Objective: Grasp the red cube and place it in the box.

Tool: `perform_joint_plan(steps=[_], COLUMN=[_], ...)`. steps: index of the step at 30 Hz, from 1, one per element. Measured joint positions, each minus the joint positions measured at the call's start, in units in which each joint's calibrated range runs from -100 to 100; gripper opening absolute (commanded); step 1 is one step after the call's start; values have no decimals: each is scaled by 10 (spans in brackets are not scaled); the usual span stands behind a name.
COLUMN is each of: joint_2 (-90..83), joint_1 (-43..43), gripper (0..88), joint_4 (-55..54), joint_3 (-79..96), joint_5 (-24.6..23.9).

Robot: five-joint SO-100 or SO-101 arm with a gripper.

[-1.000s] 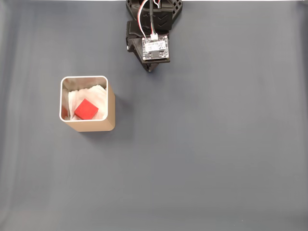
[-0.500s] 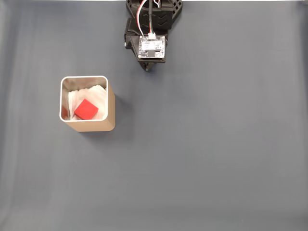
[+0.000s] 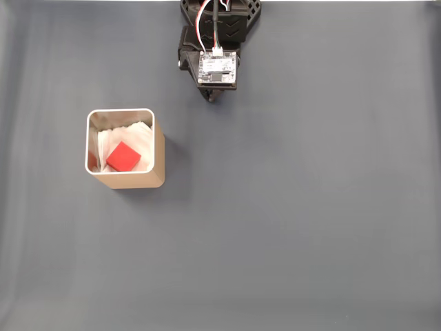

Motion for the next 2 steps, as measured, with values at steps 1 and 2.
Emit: perform_joint_plan(steps=[1, 2], joint_2=[0, 0], joint_1=[0, 0], gripper=[8, 8], joint_4=[0, 0], joint_3=[0, 0], joint_5=[0, 0])
